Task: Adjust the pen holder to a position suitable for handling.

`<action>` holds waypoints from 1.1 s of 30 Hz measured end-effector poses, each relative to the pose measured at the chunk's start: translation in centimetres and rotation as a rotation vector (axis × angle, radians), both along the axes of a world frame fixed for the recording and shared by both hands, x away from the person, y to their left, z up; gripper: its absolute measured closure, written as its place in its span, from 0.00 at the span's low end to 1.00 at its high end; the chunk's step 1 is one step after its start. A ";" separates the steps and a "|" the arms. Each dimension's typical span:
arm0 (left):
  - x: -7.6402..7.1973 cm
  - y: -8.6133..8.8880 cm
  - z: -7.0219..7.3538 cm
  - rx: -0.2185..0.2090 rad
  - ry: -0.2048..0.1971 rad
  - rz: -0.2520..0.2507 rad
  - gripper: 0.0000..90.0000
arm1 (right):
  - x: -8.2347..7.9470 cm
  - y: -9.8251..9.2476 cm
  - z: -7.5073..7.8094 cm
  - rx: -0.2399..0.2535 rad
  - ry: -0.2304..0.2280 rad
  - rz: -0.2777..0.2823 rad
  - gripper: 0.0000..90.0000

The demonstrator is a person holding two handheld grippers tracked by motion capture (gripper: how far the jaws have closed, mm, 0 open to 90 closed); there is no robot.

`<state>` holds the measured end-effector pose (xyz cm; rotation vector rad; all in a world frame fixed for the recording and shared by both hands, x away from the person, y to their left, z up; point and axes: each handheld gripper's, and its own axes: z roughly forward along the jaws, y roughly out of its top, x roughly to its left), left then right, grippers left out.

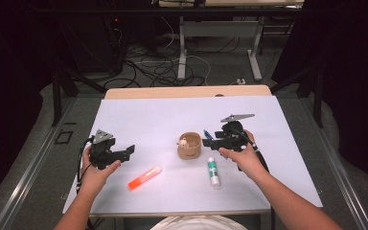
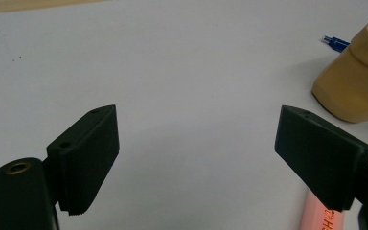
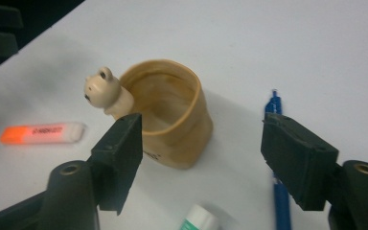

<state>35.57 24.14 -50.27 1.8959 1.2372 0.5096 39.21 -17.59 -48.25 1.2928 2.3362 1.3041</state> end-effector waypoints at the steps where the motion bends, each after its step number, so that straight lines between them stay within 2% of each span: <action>1: 0.0 0.0 0.1 0.008 -0.003 -0.003 0.17 | -0.2 -0.3 0.0 -0.011 -0.010 0.000 0.33; 5: -0.1 -0.2 0.2 0.006 0.003 -0.010 0.17 | -0.7 -1.4 -0.2 -0.035 -0.050 -0.007 0.31; 9: -0.2 -0.5 0.5 0.051 0.009 -0.040 0.17 | -0.9 -2.4 -0.4 -0.054 -0.072 0.006 0.27; 11: -0.3 -0.7 0.7 0.067 0.024 -0.053 0.17 | -1.1 -2.7 -0.3 -0.058 -0.077 0.000 0.25; 14: -0.4 -1.0 1.1 0.093 0.044 -0.075 0.18 | -1.3 -3.1 -0.1 -0.074 -0.113 0.001 0.23; 16: -0.6 -1.3 1.2 0.100 0.045 -0.089 0.21 | -1.4 -3.3 -0.1 -0.085 -0.134 0.000 0.21; 21: -1.3 -1.8 1.4 0.154 0.054 -0.142 0.22 | -1.6 -3.8 -0.1 -0.105 -0.174 -0.015 0.18; 24: -1.9 -2.1 1.3 0.195 0.054 -0.171 0.23 | -1.7 -4.2 0.0 -0.111 -0.178 -0.024 0.18; 27: -2.4 -2.4 1.0 0.211 0.053 -0.187 0.23 | -1.8 -4.4 0.1 -0.119 -0.179 -0.026 0.17; 28: -2.5 -2.4 1.0 0.227 0.062 -0.197 0.23 | -1.9 -4.5 0.1 -0.122 -0.182 -0.032 0.17; 33: -3.2 -2.8 0.3 0.257 0.100 -0.242 0.24 | -1.8 -4.6 -0.1 -0.143 -0.185 -0.027 0.17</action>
